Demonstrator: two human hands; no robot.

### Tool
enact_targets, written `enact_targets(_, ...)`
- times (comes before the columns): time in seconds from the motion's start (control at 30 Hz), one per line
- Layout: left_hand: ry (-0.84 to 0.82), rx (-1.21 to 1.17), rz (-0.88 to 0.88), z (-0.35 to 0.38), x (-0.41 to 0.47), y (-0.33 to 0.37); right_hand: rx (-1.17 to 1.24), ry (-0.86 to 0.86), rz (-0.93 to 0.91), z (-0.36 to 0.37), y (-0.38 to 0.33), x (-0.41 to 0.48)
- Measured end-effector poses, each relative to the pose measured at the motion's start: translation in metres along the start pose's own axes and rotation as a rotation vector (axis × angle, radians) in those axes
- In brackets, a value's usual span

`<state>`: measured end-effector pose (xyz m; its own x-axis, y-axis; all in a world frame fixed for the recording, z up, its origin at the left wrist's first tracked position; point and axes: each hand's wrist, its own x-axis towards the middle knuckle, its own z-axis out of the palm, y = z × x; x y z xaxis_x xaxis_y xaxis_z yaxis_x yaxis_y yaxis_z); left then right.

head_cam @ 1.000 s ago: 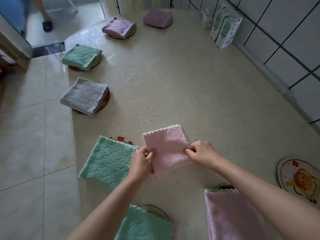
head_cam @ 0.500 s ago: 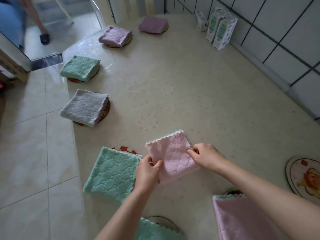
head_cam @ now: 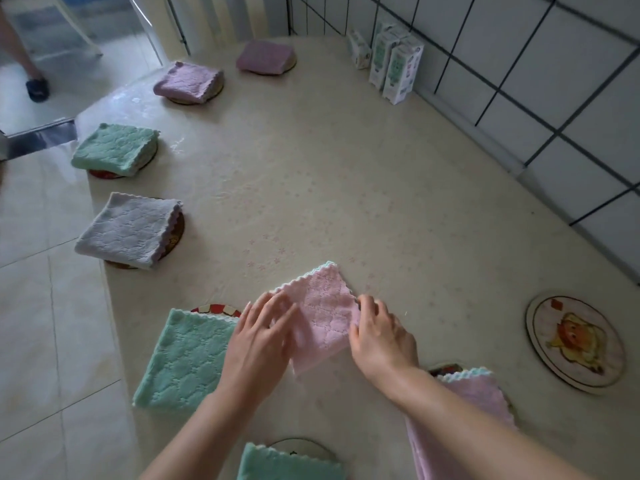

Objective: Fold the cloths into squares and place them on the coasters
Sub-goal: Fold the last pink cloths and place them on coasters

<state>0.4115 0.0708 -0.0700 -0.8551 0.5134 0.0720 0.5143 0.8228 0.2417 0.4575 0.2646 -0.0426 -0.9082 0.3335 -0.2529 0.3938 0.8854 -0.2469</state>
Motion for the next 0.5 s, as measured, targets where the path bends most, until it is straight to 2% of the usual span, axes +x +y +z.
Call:
enact_targets(0.1,-0.125,0.017,-0.092,0.003,0.004,-0.013,0.058,-0.031,0.069,0.005,0.001,0.003)
enact_targets(0.33,0.012,-0.008,-0.166,-0.007,0.024,-0.018,0.087,-0.064,0.347,0.014,-0.006,0.007)
enact_targets(0.5,-0.113,-0.106,-0.422,-0.012,0.050,-0.017,0.173,-0.146,0.404,0.012,-0.003,0.016)
